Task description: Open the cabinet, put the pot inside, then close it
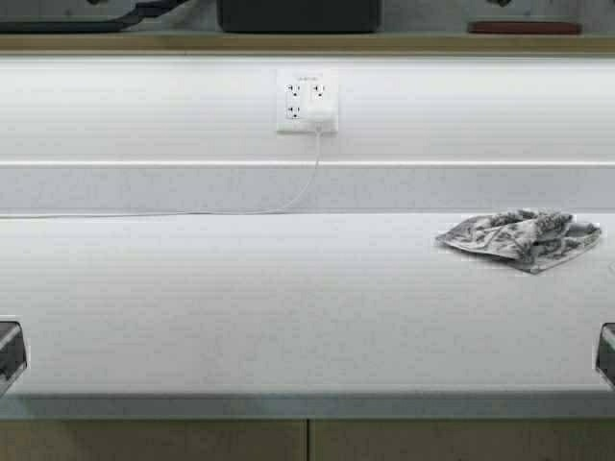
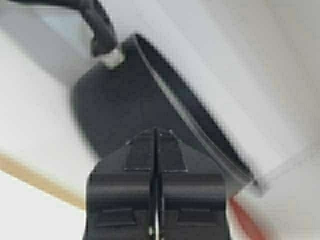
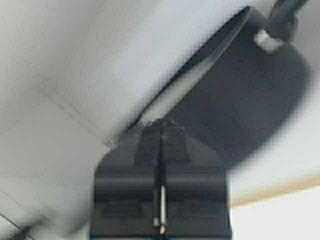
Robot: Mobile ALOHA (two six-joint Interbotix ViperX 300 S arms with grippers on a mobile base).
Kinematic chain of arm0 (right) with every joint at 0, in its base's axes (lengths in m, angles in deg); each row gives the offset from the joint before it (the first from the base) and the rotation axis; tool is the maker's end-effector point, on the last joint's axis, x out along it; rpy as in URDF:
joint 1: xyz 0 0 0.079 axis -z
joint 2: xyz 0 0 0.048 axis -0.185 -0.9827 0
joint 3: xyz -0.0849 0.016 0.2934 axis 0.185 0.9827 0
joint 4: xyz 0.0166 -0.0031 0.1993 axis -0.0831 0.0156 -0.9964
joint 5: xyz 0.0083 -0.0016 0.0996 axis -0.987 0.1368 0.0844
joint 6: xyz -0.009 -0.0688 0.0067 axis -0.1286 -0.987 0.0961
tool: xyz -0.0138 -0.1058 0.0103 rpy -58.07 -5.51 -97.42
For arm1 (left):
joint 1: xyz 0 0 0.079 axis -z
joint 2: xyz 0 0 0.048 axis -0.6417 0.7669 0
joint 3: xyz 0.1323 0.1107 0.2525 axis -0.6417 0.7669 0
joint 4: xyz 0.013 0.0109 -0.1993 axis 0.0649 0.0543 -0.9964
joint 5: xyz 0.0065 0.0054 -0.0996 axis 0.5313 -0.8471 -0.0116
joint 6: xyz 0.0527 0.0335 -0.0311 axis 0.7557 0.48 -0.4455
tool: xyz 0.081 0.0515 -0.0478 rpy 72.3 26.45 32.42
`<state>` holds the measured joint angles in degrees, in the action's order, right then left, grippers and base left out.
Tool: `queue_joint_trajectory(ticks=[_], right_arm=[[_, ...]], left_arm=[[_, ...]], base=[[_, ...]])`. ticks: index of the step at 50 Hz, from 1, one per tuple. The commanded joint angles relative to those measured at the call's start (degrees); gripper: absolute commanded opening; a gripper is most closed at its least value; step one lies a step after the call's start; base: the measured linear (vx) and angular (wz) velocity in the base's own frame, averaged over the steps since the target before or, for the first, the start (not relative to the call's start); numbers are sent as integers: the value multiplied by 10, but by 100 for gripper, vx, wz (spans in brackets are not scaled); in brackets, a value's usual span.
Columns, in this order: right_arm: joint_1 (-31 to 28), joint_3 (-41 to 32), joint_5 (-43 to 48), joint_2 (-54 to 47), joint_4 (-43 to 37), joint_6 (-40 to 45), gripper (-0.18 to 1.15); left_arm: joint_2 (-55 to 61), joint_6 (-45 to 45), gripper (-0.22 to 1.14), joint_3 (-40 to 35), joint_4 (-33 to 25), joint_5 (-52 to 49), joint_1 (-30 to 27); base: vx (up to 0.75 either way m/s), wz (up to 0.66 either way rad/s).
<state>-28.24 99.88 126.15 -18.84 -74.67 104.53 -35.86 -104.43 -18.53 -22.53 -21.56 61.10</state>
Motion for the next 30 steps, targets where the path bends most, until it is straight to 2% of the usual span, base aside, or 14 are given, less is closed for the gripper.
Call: queue_joint_trajectory(ticks=[1, 4, 8, 15, 30], right_arm=[[-3, -15, -152, 48, 18, -99, 10], [-3, -24, -236, 64, 19, -158, 8], [-3, -29, -289, 80, 19, -216, 8], [-4, -25, -301, 95, 18, -281, 8], [-14, 27, -287, 114, 17, -284, 8]], left_arm=[[-33, 120, 4, -12, 1, -80, -2], [-39, 178, 4, -18, 1, -118, -2], [-44, 240, 4, -17, -3, -156, -2], [-54, 281, 4, -6, -23, -187, -2], [-75, 302, 4, 11, -23, -194, -12]], base=[[-18, 5], [-16, 6], [-14, 3], [-15, 2], [-23, 4]])
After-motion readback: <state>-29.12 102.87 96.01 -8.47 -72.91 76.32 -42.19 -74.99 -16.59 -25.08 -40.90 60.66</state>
